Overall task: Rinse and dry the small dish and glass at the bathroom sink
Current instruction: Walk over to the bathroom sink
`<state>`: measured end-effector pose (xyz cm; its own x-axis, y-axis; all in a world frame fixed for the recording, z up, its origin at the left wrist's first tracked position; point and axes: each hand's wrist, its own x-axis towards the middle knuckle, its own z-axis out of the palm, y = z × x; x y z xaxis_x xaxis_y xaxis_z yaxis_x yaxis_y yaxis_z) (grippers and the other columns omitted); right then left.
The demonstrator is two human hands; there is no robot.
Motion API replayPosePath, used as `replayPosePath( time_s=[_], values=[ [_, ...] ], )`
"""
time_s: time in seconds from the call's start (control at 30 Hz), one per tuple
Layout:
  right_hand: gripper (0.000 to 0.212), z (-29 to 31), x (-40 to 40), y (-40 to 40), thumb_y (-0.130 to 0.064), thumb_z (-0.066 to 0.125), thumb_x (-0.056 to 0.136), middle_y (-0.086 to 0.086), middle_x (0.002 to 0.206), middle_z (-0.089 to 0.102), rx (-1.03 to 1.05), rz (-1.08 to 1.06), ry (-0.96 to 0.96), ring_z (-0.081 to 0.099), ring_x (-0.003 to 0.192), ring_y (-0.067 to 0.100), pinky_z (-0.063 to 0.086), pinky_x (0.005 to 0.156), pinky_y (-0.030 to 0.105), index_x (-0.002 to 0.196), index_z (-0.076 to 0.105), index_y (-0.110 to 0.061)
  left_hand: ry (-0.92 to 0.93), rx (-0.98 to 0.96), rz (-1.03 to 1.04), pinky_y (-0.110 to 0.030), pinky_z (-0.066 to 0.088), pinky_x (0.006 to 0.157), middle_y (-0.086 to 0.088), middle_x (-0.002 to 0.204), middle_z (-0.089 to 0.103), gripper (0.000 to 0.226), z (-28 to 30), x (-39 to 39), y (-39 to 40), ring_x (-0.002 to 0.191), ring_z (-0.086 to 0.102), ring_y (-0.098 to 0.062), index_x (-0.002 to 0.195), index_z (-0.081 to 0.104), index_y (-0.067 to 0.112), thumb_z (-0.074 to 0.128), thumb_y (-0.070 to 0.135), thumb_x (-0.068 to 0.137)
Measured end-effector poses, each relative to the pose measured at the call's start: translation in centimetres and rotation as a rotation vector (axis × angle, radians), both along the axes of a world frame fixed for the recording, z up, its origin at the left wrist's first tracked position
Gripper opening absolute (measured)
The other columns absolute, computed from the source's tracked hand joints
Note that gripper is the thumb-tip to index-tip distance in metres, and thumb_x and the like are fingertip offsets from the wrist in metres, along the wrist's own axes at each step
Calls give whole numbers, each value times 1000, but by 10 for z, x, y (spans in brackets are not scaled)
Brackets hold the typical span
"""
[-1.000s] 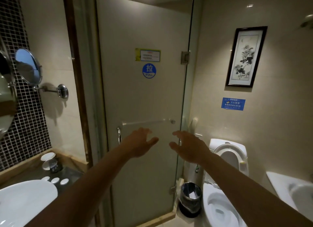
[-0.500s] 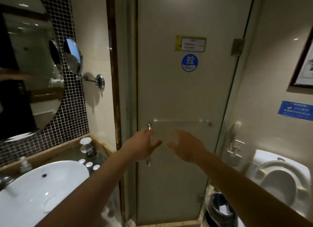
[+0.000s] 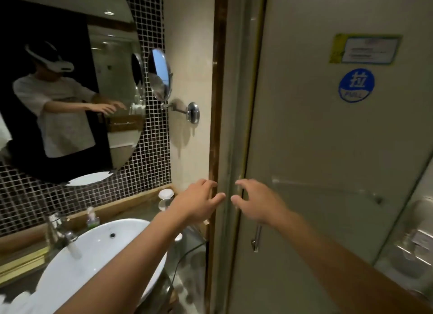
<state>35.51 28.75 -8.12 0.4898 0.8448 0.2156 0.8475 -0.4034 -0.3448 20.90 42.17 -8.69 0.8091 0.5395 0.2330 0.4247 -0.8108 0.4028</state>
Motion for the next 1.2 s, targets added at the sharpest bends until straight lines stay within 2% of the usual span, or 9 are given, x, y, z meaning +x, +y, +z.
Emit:
replayPosePath(
  time_s=[0.13, 0.3, 0.47, 0.6, 0.93, 1.2],
  values=[
    [59, -7, -9, 51, -56, 50, 93, -5, 151, 50, -17, 95, -19, 52, 131, 18, 47, 99, 41, 148, 42, -33, 7, -29, 107, -43, 45, 98, -1, 143, 46, 66, -9, -19, 38, 120, 52, -18, 138, 43, 25, 37, 66, 87],
    [56, -19, -27, 127, -55, 53, 94, -8, 150, 50, -19, 187, 2, 53, 130, 17, 47, 102, 42, 145, 44, -36, 14, -22, 203, -40, 43, 98, -2, 140, 48, 61, -18, -42, 95, 120, 49, -19, 137, 45, 23, 41, 60, 90],
    [46, -24, -37, 204, -58, 46, 89, -4, 131, 63, -29, 250, -23, 60, 114, 20, 51, 90, 44, 126, 56, -33, 57, 12, 251, -41, 42, 99, -2, 138, 48, 59, -23, -57, 165, 121, 49, -20, 137, 44, 23, 40, 60, 90],
    [61, -26, -33, 249, -58, 46, 89, -6, 148, 53, -35, 271, -11, 51, 131, 17, 45, 104, 43, 144, 47, -33, 61, 28, 274, -41, 40, 103, -4, 142, 47, 62, -22, -60, 212, 126, 46, -19, 138, 43, 21, 39, 60, 90],
    [64, -34, -35, 356, -58, 47, 89, -2, 147, 54, -59, 410, -9, 51, 132, 20, 46, 105, 46, 146, 45, -29, 48, 6, 413, -44, 38, 105, 0, 146, 43, 60, -29, -79, 286, 129, 43, -18, 140, 42, 23, 39, 57, 91],
    [63, -76, -81, 439, -62, 45, 90, -5, 143, 55, -136, 566, -51, 55, 127, 19, 48, 99, 44, 145, 46, -31, 76, -76, 508, -43, 39, 104, 1, 146, 43, 60, -70, -126, 353, 129, 42, -17, 140, 41, 24, 40, 57, 91]
  ],
)
